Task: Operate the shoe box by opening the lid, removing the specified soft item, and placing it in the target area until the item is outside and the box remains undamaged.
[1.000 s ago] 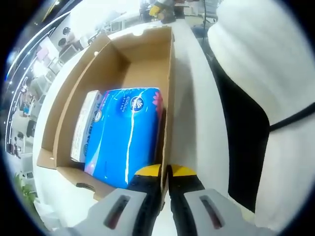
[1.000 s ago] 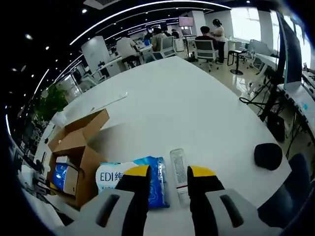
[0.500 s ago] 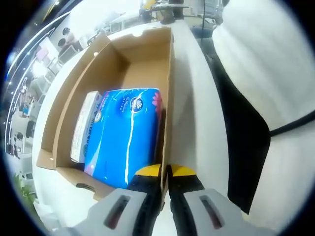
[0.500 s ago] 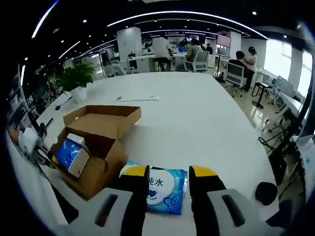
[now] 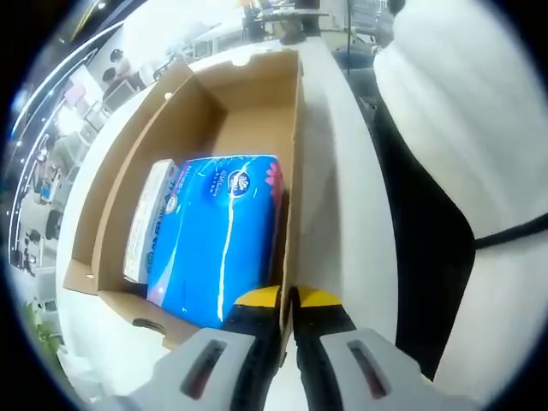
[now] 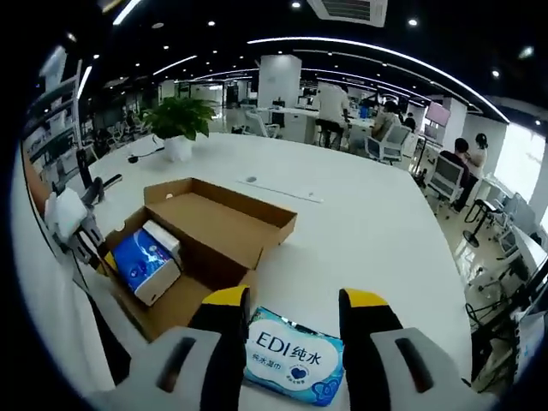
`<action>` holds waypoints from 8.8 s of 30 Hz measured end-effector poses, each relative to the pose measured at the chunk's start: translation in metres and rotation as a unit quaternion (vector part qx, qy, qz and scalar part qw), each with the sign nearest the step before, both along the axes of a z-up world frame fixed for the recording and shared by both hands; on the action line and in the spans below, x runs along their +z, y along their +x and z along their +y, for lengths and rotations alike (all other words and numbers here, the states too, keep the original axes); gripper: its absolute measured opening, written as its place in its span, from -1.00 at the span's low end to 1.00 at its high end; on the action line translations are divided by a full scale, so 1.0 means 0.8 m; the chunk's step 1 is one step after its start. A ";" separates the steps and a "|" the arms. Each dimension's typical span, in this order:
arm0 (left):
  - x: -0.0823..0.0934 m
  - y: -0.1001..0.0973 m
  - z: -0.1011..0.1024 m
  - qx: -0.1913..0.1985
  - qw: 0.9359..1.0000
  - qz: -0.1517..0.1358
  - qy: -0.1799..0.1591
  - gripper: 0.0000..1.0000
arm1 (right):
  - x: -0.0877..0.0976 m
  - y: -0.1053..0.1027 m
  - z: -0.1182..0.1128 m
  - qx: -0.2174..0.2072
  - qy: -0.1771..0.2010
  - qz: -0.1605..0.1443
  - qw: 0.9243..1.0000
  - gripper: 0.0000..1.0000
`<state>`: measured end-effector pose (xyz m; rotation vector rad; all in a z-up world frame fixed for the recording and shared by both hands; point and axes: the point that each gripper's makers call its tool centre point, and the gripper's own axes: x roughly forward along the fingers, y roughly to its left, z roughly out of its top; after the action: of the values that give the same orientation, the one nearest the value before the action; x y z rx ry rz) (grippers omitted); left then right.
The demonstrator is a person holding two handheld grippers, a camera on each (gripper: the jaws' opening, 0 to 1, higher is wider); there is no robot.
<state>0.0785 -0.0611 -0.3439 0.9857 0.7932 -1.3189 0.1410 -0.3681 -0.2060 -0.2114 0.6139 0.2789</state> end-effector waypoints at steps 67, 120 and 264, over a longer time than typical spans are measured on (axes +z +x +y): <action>0.003 0.000 -0.005 -0.008 1.000 -0.007 -0.025 -0.91 | -0.079 -0.013 0.281 0.358 -0.020 0.085 0.930 0.23; 0.004 -0.001 -0.004 -0.005 0.999 0.012 -0.030 -0.92 | -0.143 -0.011 0.345 0.459 -0.068 0.135 0.875 0.24; 0.005 0.000 -0.004 0.011 0.999 -0.002 -0.036 -0.89 | -0.176 -0.016 0.217 0.498 -0.217 0.238 0.805 0.34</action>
<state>0.0785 -0.0646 -0.3402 0.9202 0.7464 -1.3172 0.1286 -0.1943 -0.3464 -0.9393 1.0303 1.2463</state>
